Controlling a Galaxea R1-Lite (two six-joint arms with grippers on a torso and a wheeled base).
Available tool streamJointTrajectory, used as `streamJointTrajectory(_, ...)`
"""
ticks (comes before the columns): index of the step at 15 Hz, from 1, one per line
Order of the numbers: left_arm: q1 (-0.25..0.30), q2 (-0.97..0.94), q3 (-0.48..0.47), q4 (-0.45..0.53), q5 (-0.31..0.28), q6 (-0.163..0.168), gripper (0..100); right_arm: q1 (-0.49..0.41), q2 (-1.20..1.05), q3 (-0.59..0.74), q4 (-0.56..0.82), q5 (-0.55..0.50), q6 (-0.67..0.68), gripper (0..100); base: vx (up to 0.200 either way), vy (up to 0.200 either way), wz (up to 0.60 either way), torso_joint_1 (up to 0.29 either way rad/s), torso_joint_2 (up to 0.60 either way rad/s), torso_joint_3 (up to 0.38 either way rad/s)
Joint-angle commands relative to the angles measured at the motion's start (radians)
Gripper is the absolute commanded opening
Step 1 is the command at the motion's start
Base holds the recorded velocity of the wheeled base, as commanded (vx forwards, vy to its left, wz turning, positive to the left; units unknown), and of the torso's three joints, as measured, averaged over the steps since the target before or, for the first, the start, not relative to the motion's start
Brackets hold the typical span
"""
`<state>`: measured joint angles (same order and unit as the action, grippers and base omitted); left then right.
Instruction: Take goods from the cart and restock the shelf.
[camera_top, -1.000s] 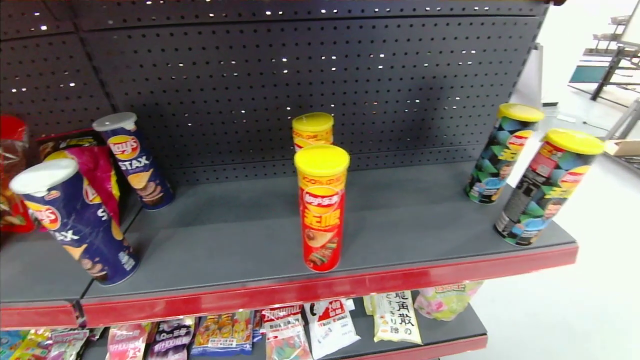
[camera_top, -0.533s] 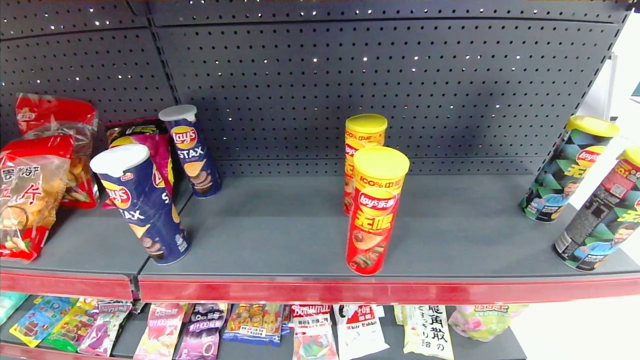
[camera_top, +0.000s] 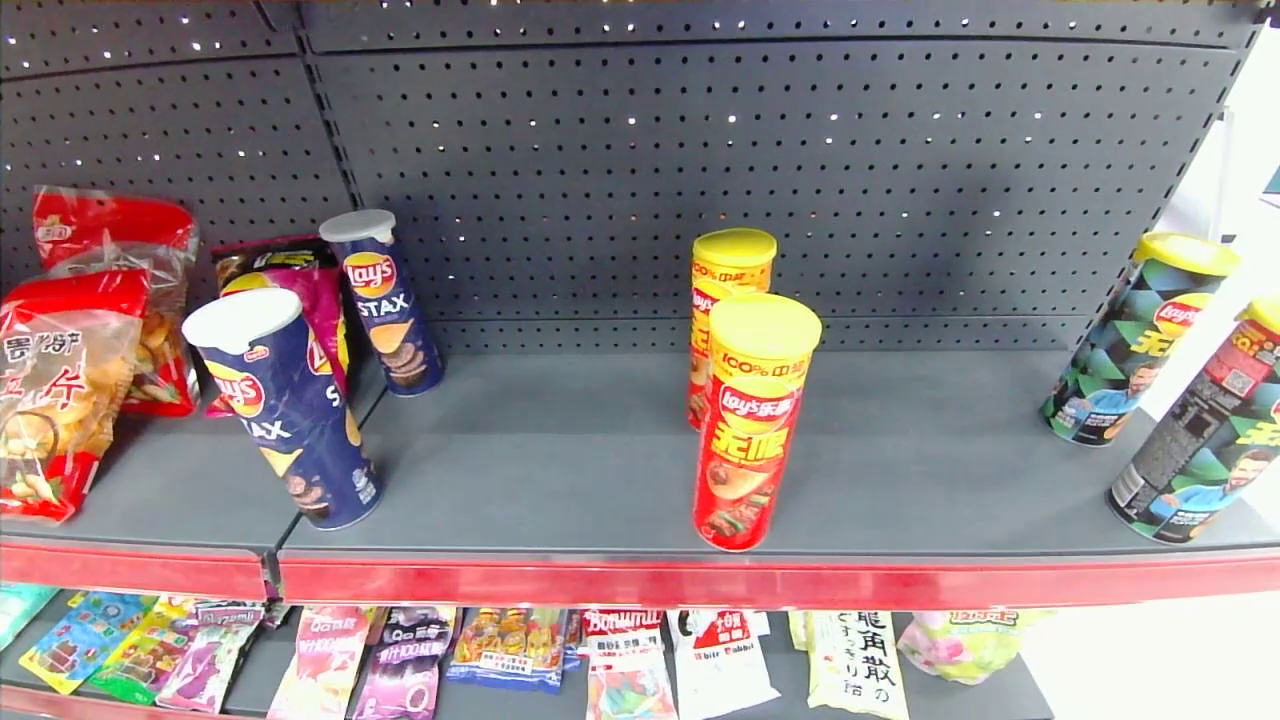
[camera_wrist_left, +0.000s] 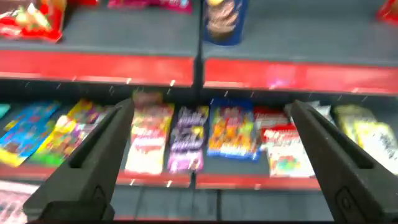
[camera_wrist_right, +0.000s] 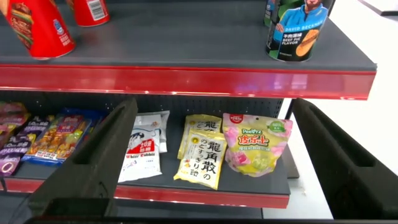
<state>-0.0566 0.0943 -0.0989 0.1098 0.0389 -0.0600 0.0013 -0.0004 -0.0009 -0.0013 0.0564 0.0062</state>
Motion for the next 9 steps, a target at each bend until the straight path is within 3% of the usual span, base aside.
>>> streamJointTrajectory(1,0.003,-0.019,0.099,-0.177,-0.102,-0.001,100,0.0,0.0,0.001,0.0,0.0,-0.002,100,0.0,0.0,0.0,0.0,0.0,0.0)
streamJointTrajectory(3,0.003,-0.019,0.099,-0.168,-0.208,0.005,100,0.0,0.0,-0.001,0.0,0.0,-0.002,100,0.0,0.0,0.0,0.0,0.0,0.0)
streamJointTrajectory(4,0.003,-0.019,0.099,-0.165,-0.205,0.009,100,0.0,0.0,-0.001,0.0,0.0,-0.002,100,0.0,0.0,0.0,0.0,0.0,0.0)
streamJointTrajectory(5,0.014,-0.008,0.097,-0.162,-0.159,0.016,100,0.0,0.0,-0.001,0.0,0.0,0.0,100,0.0,0.0,0.0,0.0,0.0,0.0)
streamJointTrajectory(6,0.067,0.021,0.099,-0.165,-0.051,0.005,100,0.0,0.002,0.001,0.0,0.0,0.0,100,0.0,0.0,0.0,0.0,0.0,0.0)
streamJointTrajectory(7,0.112,0.015,0.099,-0.167,-0.01,-0.011,100,0.0,0.002,0.001,0.0,0.0,0.0,100,0.0,0.0,0.0,0.0,0.0,0.0)
streamJointTrajectory(9,0.112,-0.016,0.099,-0.17,-0.039,-0.02,100,0.0,0.0,0.001,0.0,0.0,0.0,100,0.0,0.0,0.0,0.0,0.0,0.0)
